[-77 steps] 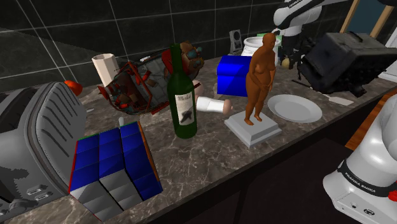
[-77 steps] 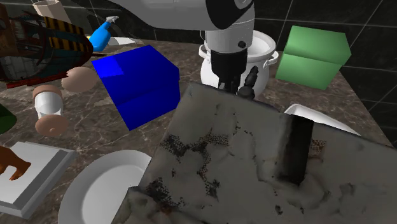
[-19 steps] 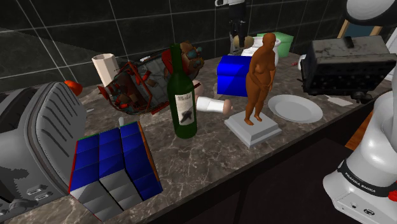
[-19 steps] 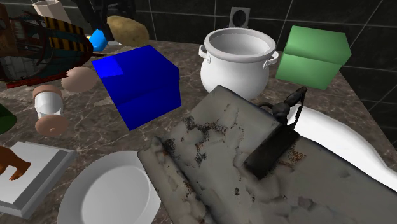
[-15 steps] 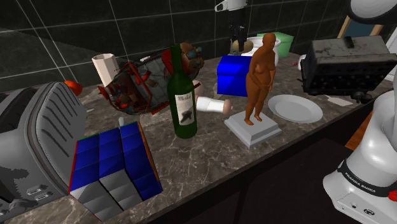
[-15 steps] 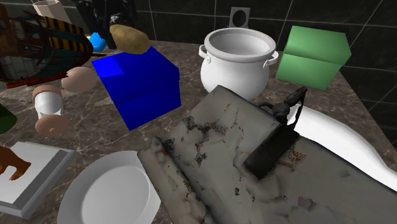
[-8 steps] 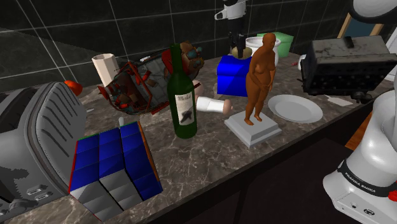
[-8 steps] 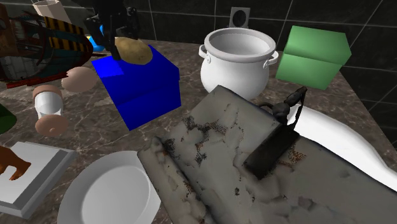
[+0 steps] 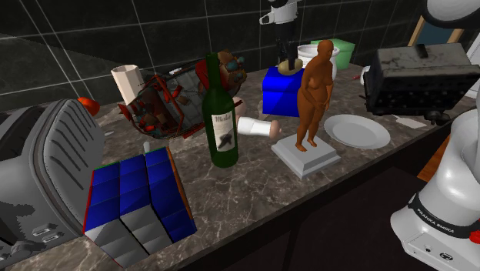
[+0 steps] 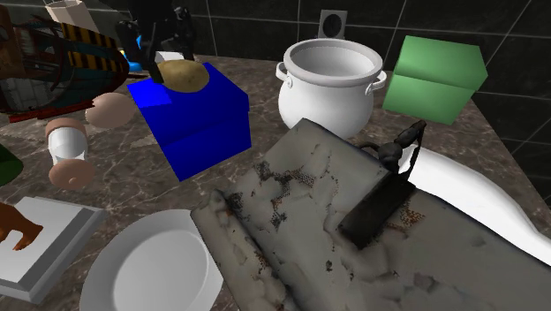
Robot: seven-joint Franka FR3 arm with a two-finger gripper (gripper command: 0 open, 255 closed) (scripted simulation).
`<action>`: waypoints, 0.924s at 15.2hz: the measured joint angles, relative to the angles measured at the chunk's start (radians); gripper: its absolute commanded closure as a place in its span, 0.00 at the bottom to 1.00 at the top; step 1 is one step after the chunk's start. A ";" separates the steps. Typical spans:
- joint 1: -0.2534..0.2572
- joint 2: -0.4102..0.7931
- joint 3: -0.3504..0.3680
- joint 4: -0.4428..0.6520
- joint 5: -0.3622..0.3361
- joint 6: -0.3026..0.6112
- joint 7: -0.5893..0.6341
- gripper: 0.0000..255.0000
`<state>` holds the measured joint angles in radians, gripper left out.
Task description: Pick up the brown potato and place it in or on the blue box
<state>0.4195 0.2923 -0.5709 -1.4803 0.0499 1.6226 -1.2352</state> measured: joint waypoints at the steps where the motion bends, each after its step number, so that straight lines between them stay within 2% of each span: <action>1: 0.000 0.000 0.000 0.000 0.000 0.000 0.000 0.00; 4: -0.001 0.002 0.000 0.018 0.001 -0.015 0.000 0.00; 8: -0.024 0.044 0.000 0.169 0.021 -0.128 -0.012 0.00; 14: -0.026 0.048 0.000 0.191 0.023 -0.147 -0.012 0.00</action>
